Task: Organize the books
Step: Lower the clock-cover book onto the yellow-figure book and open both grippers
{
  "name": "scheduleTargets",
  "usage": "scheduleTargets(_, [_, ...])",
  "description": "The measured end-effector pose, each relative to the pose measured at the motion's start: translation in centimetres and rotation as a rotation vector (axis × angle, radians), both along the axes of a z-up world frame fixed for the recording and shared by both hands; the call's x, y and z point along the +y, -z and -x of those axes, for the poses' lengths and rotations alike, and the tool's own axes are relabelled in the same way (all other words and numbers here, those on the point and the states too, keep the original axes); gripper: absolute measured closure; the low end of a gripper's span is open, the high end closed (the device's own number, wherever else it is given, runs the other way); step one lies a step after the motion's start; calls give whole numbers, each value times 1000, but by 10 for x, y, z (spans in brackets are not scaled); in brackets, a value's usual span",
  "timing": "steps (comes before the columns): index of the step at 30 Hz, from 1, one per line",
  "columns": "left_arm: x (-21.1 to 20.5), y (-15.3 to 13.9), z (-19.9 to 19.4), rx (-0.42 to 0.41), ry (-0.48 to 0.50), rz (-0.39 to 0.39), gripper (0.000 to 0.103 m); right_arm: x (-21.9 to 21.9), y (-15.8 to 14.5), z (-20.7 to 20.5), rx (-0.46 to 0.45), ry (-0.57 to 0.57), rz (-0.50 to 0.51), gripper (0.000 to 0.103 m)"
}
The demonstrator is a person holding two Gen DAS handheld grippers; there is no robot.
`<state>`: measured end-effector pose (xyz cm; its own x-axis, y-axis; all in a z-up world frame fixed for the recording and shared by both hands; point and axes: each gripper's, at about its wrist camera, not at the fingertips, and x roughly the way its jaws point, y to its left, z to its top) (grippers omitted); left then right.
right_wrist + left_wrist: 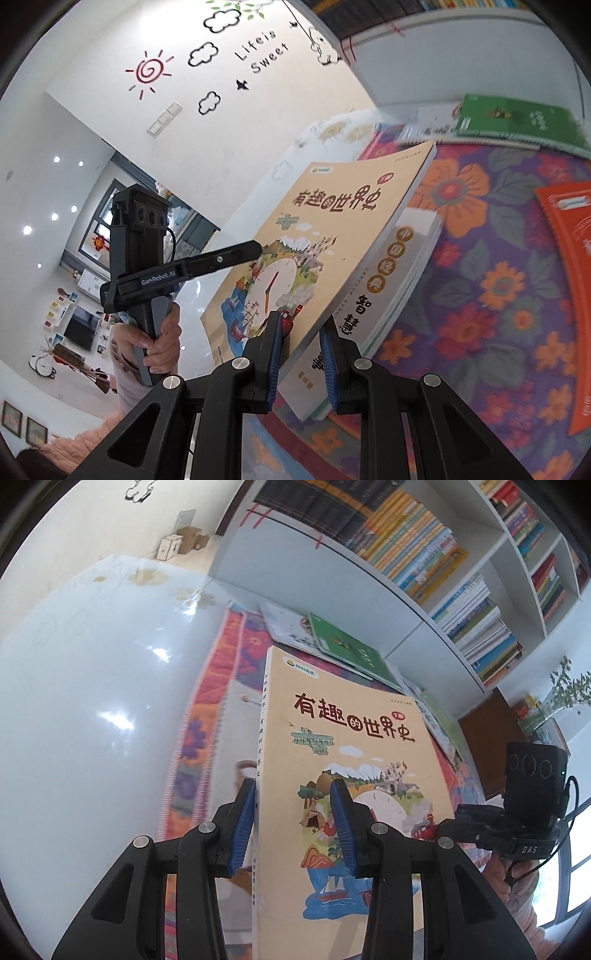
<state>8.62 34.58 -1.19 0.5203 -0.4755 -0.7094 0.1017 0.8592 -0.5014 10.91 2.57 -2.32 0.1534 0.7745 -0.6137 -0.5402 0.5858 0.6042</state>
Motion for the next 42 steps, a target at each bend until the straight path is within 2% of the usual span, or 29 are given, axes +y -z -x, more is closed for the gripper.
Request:
scheduleTargets(9, [8, 30, -11, 46, 13, -10, 67, 19, 28, -12, 71, 13, 61, 82])
scheduleTargets(13, [6, 30, -10, 40, 28, -16, 67, 20, 39, -14, 109, 29, 101, 81])
scheduleTargets(17, [2, 28, -8, 33, 35, -58, 67, 20, 42, -14, 137, 36, 106, 81])
scheduleTargets(21, [2, 26, -6, 30, 30, -88, 66, 25, 40, -15, 136, 34, 123, 81])
scheduleTargets(24, [1, 23, -4, 26, 5, -150, 66, 28, 42, -19, 133, 38, 132, 81])
scheduleTargets(30, [0, 17, -3, 13, 4, -163, 65, 37, 44, -18, 114, 41, 157, 80])
scheduleTargets(37, [2, 18, 4, 25, -72, -276, 64, 42, 43, -16, 121, 52, 187, 76])
scheduleTargets(40, [5, 20, 7, 34, -72, -271, 64, 42, 38, -14, 97, 55, 240, 73])
scheduleTargets(42, [6, 22, 7, 43, -67, -258, 64, 39, 37, -14, 102, 56, 223, 72])
